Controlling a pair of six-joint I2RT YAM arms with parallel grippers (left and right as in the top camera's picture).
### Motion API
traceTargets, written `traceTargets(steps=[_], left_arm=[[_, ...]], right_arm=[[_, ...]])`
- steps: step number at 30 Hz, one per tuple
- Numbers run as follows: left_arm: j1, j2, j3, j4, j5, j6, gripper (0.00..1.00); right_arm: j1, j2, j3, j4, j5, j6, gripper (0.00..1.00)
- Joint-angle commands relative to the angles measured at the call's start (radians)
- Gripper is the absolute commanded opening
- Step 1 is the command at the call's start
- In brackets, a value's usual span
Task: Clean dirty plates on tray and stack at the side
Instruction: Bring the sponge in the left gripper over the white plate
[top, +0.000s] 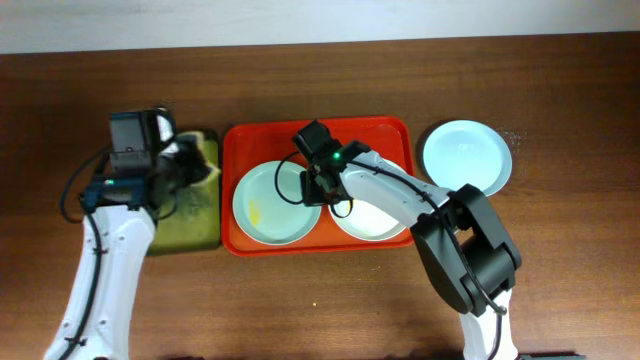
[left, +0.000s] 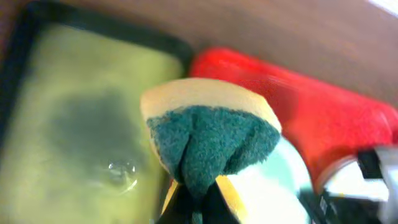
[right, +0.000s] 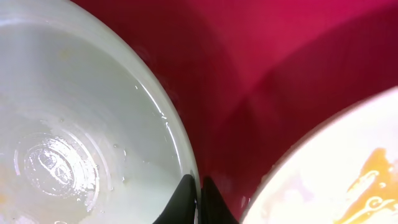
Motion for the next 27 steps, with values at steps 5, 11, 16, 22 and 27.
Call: traceTargets(steps=[5, 11, 16, 22, 27], left_arm=[[-0.195, 0.161, -0.049, -0.020, 0.046, -0.104, 0.00], [-0.292, 0.316, -0.049, 0.024, 0.070, -0.104, 0.00], [-0.315, 0.373, -0.049, 0.061, 0.071, -0.105, 0.00], [-0.314, 0.473, -0.050, 0.080, -0.132, -0.104, 0.00], [-0.314, 0.455, -0.049, 0.025, -0.485, -0.105, 0.00]], right_arm=[[-0.058, -0.009, -0.022, -0.033, -0.053, -0.017, 0.04], [-0.060, -0.009, -0.022, -0.029, -0.075, -0.048, 0.04], [-0.060, -0.009, -0.022, -0.028, -0.074, -0.048, 0.04], [-0.060, -0.009, -0.022, -0.029, -0.074, -0.048, 0.04], [-0.060, -0.009, -0.022, -0.030, -0.074, -0.048, 0.04]])
